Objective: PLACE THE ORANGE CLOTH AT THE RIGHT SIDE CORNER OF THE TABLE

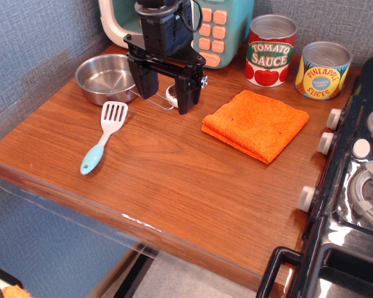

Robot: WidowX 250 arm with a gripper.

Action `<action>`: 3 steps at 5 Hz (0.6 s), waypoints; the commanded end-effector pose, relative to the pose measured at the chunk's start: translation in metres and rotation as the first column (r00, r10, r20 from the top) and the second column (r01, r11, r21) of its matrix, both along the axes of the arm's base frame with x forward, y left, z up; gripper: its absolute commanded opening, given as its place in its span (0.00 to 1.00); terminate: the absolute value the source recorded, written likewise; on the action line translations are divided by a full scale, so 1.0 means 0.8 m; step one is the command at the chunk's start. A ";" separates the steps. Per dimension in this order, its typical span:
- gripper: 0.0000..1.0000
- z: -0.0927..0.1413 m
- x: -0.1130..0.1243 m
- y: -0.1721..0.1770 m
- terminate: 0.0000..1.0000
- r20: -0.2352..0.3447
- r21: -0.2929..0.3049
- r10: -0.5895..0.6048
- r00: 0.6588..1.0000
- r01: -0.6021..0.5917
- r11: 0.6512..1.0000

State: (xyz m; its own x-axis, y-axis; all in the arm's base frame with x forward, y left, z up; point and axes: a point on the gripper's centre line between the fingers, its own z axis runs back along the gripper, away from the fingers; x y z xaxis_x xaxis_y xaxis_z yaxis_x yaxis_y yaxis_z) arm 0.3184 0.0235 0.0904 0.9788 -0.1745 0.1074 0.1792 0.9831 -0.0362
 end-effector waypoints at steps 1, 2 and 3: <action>1.00 0.000 0.000 0.000 0.00 0.000 0.000 0.000 1.000 0.000 1.000; 1.00 -0.001 0.006 -0.005 0.00 -0.006 0.004 -0.014 1.000 0.014 1.000; 1.00 -0.004 0.022 -0.023 0.00 -0.007 -0.009 -0.066 0.998 0.066 0.998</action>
State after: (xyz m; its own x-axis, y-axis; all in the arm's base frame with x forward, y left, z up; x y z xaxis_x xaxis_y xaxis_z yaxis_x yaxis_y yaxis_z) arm 0.3313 0.0015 0.0720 0.9693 -0.2397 0.0544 0.2428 0.9682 -0.0609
